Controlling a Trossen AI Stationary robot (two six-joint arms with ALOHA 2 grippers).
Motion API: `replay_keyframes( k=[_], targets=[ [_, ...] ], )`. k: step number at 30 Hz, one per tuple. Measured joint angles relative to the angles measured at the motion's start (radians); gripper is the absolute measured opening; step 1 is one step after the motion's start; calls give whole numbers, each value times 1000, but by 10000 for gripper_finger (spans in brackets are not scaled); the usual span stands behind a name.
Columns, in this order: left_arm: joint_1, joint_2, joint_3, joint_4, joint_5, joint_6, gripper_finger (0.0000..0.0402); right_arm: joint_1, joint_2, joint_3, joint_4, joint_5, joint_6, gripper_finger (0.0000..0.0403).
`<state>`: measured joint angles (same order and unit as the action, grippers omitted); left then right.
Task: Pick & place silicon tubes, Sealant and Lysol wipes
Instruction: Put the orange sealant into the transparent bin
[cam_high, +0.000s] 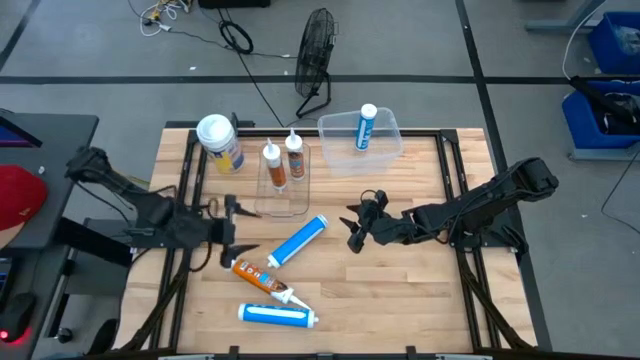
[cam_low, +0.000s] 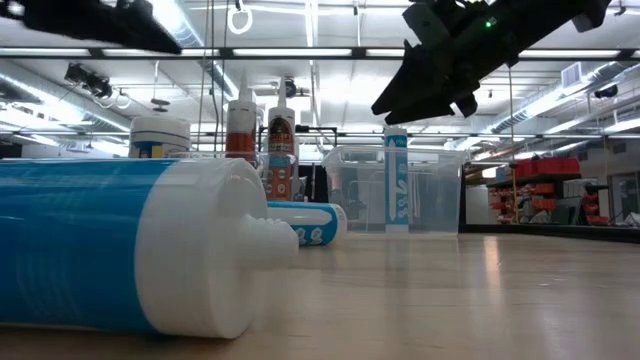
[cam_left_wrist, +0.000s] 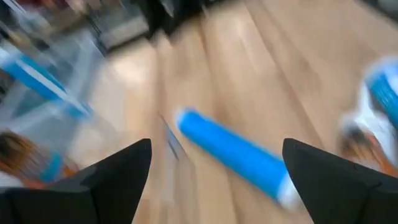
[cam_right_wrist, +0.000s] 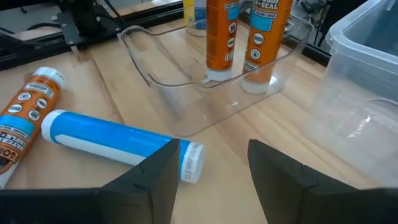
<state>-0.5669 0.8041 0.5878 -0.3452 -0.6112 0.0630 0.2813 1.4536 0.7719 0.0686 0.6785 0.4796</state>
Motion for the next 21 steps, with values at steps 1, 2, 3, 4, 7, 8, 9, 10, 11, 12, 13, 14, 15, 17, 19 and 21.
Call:
replay_keyframes(
  k=[1,2,3,4,7,8,9,10,11,12,13,14,15,17,19,21],
  targets=[
    [-14,19,20,-67,8,-43,367,0,0,0,1,-1,0,194],
    [-28,39,36,-126,26,-85,367,0,0,0,2,-5,0,194],
    [-41,57,49,-176,54,-125,367,0,0,0,2,-9,0,194],
    [-52,74,59,-211,85,-162,367,0,0,0,2,-13,0,194],
    [-73,120,76,-271,215,-245,367,0,0,0,6,-27,0,194],
    [-73,134,76,-288,251,-267,367,0,0,0,10,-37,0,194],
    [-72,146,76,-301,281,-287,367,0,0,0,14,-48,0,194],
    [-69,157,76,-315,304,-302,367,0,0,0,17,-54,1,194],
    [-66,168,76,-332,319,-318,367,0,0,0,19,-63,1,194],
    [-62,179,76,-350,340,-328,367,0,0,0,20,-74,1,194],
    [-55,190,76,-366,362,-340,367,0,0,0,21,-87,2,194],
    [-47,199,76,-372,386,-341,366,-1,0,0,23,-98,7,194],
    [-40,210,76,-375,410,-341,367,-2,0,0,25,-114,9,195],
    [-23,228,76,-389,456,-340,366,-5,0,0,26,-147,25,199],
    [-7,248,76,-385,491,-321,366,-7,0,0,25,-173,51,204],
    [5,269,76,-386,516,-303,366,-7,0,0,25,-182,62,210]
  ],
)
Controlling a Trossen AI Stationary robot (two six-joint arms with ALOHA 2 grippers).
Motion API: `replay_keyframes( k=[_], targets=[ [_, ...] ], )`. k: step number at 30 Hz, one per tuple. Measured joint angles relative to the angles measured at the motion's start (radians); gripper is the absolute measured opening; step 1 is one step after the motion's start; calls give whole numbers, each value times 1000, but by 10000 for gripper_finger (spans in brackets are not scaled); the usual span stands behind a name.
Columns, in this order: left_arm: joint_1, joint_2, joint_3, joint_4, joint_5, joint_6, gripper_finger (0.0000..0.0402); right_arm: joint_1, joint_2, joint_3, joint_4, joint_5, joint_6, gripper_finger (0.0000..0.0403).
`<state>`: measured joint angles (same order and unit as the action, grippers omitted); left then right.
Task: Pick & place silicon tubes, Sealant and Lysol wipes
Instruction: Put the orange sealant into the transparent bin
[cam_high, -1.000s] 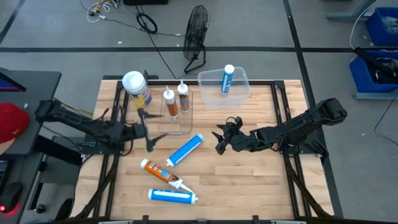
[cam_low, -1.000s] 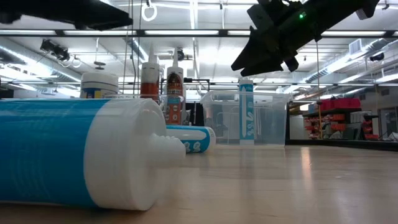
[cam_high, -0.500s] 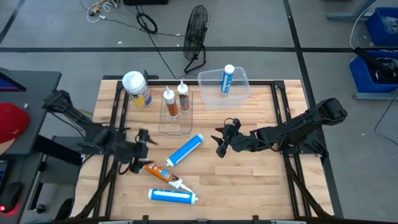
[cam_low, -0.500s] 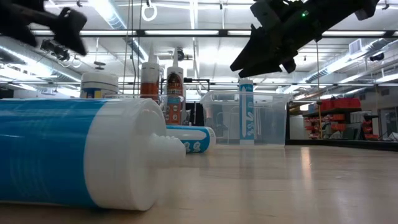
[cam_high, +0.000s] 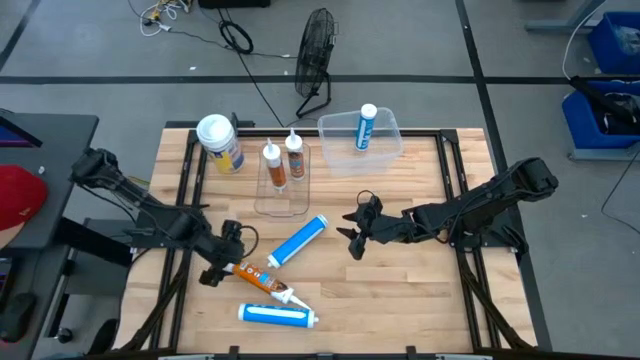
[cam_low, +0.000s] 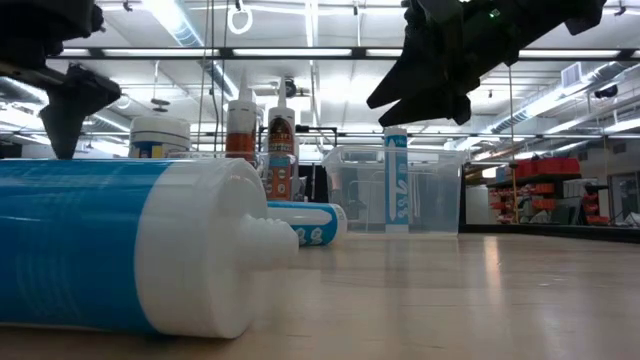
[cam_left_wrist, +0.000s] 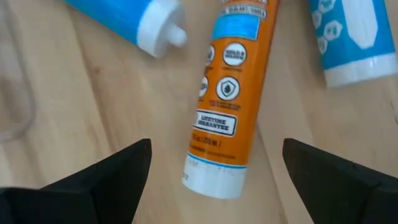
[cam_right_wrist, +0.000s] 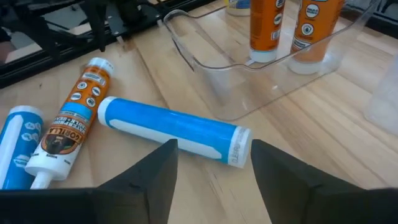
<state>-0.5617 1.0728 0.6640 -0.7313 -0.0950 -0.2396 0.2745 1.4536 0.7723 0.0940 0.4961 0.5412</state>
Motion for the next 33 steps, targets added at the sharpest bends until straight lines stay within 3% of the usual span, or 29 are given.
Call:
replay_keyframes(
  k=[17,33],
  targets=[
    [83,224,0,14,52,121,366,0,0,0,0,3,0,229],
    [90,270,0,110,111,140,366,-1,0,0,1,1,0,229]
  ],
)
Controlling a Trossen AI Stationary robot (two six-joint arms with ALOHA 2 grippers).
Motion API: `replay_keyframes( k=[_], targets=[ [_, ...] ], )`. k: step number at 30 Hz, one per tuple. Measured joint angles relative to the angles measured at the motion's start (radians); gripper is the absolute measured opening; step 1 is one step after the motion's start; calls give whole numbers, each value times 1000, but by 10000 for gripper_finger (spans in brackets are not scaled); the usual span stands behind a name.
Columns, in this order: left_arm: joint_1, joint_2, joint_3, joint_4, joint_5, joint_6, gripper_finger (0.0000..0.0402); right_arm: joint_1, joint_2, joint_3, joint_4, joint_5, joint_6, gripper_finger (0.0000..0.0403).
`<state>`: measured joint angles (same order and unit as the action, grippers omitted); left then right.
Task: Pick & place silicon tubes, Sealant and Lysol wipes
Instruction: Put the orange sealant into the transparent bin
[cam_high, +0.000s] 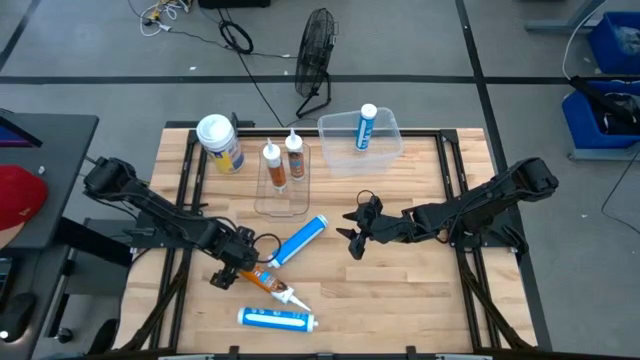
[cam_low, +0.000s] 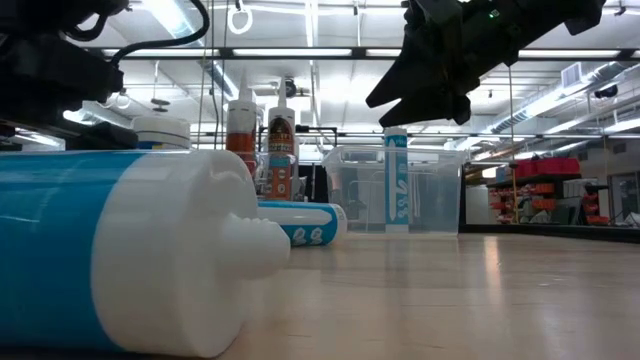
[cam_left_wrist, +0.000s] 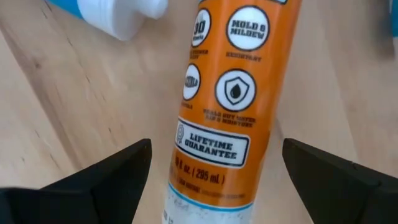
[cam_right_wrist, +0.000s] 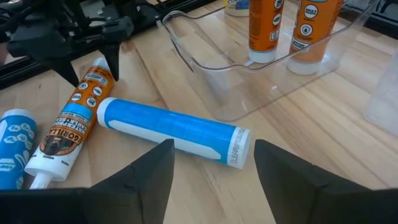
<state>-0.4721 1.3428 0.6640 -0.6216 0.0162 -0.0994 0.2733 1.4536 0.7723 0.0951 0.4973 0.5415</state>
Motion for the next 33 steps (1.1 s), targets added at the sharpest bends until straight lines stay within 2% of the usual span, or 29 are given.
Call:
replay_keyframes(
  k=[10,21,33],
  targets=[
    [0,0,0,27,0,27,365,0,0,0,1,0,0,229],
    [-3,2,0,31,0,34,335,0,0,0,2,0,0,229],
    [-26,105,-1,39,-1,41,335,0,0,0,0,0,0,229]
  ],
)
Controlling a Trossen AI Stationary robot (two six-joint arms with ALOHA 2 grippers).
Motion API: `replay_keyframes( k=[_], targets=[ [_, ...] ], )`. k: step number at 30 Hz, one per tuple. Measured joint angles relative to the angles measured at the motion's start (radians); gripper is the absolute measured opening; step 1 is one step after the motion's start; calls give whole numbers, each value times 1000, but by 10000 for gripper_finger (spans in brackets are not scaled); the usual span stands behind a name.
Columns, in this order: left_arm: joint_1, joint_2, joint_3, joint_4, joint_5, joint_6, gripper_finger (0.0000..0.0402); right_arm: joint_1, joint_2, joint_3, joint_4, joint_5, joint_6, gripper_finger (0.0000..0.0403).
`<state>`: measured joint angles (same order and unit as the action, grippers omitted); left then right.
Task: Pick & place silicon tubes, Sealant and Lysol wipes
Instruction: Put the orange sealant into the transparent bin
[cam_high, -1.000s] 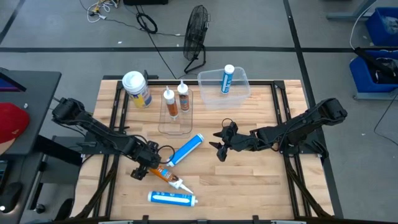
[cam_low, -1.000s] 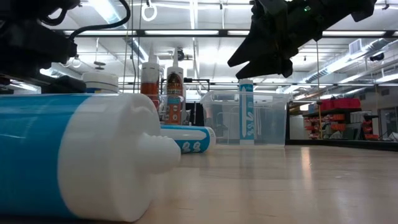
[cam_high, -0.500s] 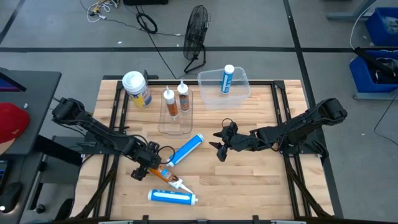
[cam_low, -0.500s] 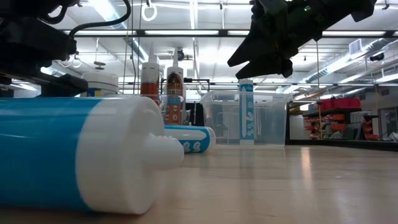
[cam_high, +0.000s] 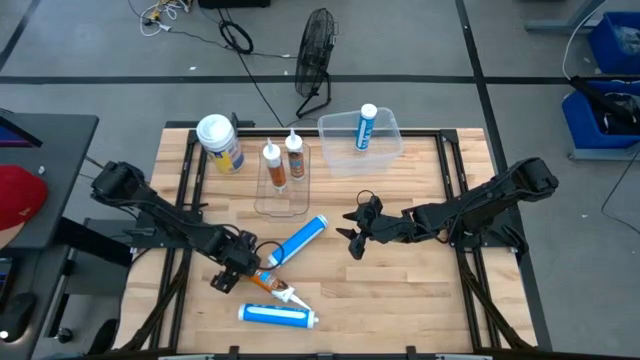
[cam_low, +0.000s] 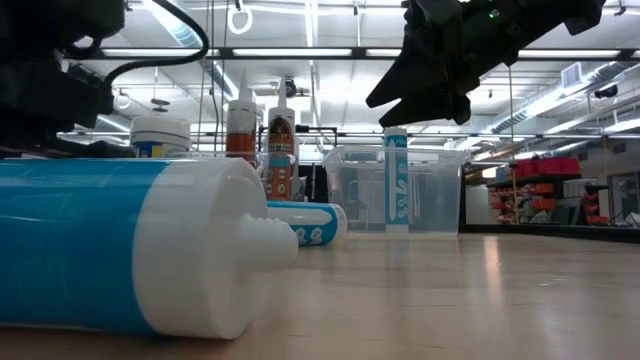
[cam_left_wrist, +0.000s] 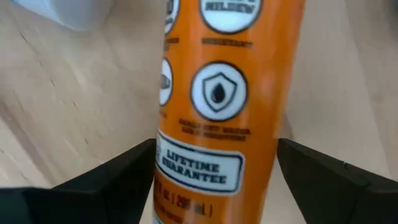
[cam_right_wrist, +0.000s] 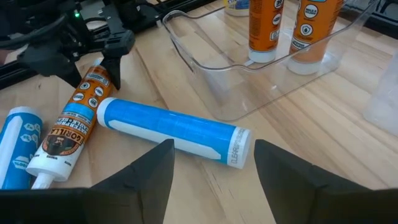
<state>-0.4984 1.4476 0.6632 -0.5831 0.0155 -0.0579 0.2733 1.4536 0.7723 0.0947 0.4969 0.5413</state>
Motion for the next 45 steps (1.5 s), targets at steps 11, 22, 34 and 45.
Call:
replay_keyframes(
  k=[11,22,34,45],
  targets=[
    [0,22,2,20,-7,-5,331,0,0,0,-1,0,0,229],
    [3,23,2,20,-10,4,228,0,0,0,-1,3,0,229],
    [-6,-11,11,-4,0,28,225,0,0,0,-1,0,-4,229],
    [-6,-128,51,-60,-29,-4,223,0,0,0,-8,-19,-4,229]
  ],
)
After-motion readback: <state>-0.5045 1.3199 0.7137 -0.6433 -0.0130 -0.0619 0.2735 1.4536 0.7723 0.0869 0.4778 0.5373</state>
